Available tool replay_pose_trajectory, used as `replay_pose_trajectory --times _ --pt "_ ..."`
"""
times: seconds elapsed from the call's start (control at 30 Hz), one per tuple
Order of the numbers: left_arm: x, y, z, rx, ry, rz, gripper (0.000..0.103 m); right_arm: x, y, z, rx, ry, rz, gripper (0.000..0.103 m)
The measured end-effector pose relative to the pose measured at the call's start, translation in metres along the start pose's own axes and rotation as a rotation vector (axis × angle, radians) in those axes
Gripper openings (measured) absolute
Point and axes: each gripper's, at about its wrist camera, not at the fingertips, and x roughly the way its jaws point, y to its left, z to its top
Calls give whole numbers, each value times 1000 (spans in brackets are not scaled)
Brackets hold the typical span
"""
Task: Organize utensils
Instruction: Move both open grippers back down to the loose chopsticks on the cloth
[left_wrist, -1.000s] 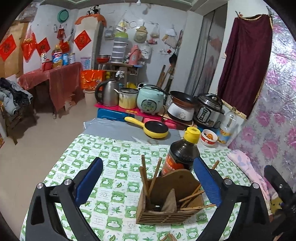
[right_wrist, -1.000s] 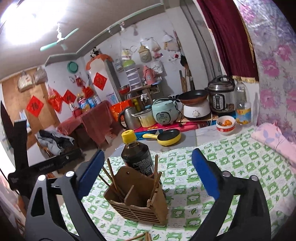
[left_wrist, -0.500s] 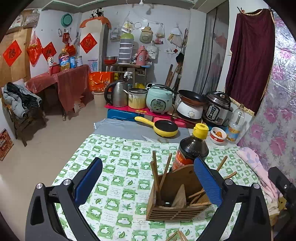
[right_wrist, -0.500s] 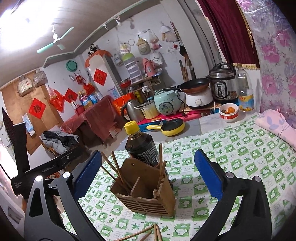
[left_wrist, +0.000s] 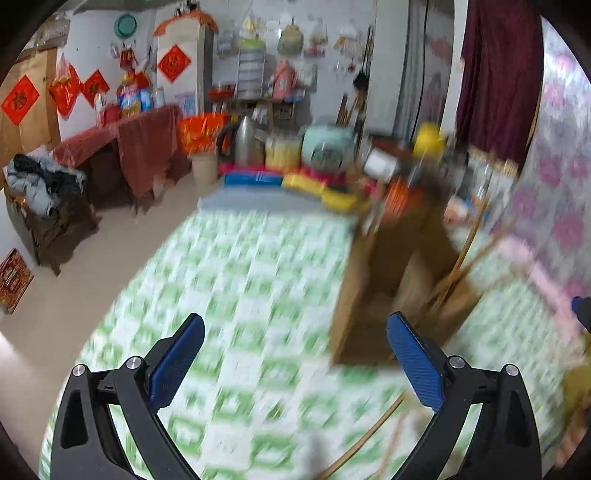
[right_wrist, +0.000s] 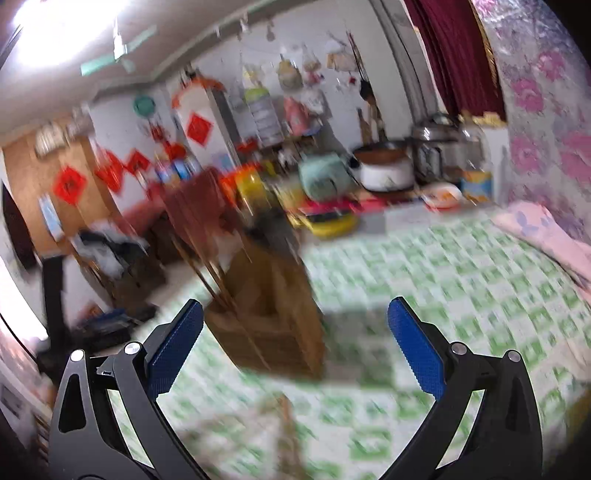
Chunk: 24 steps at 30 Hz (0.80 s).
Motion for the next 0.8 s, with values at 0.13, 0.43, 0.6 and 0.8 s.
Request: replay_pose_trajectory --times 0.13,0.43,0.6,0.8 --pt "26 35 -51 -43 181 15 97 22 -22 -53 2 194 -71 97" --pt "-2 59 -88 -90 162 2 97 21 -31 -63 31 207 -56 97" --pt "1 48 -109 -36 232 -6 97 19 -33 -67 54 223 -56 97" --pt "5 47 -117 -32 279 -31 97 3 -21 -91 -20 258 -19 97"
